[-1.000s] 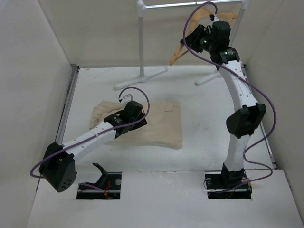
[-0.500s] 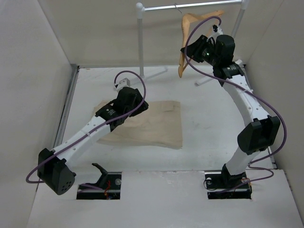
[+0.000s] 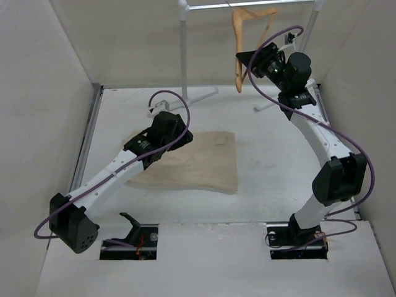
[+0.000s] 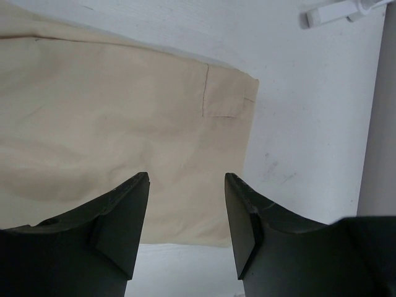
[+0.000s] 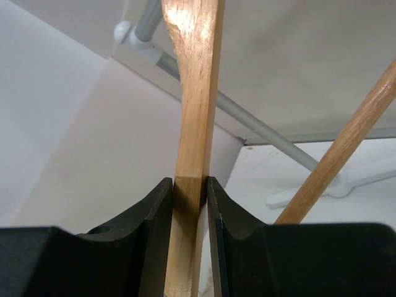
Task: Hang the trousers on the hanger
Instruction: Pick up the hanger from the clothesline.
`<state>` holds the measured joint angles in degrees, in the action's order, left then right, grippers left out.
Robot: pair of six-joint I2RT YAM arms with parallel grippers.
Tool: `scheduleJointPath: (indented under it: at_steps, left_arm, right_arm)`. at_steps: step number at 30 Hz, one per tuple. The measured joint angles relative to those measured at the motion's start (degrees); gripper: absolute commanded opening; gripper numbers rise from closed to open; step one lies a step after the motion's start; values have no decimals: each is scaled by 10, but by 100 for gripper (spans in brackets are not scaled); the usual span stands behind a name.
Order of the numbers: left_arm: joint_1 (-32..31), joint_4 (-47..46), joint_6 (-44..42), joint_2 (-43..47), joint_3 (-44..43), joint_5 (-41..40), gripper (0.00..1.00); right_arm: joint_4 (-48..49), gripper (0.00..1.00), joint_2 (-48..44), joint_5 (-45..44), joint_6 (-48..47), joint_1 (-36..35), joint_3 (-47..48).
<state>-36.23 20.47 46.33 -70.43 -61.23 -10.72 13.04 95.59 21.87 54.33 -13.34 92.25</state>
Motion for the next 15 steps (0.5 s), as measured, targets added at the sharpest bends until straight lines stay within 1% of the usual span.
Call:
scheduleJointPath:
  at_steps: [3, 8, 12, 15]
  left_arm:
    - [4, 8, -4, -9, -36, 2, 54]
    - [7, 2, -10, -34, -110, 7, 58]
    - [6, 5, -11, -49, -155, 13, 60]
    - [2, 6, -13, -67, -208, 16, 62]
  right_arm:
    - [44, 15, -23, 5, 27, 2, -39]
    - [111, 15, -46, 15, 66, 5, -74]
    - [127, 15, -81, 17, 73, 6, -116]
    - [133, 15, -118, 18, 70, 6, -166]
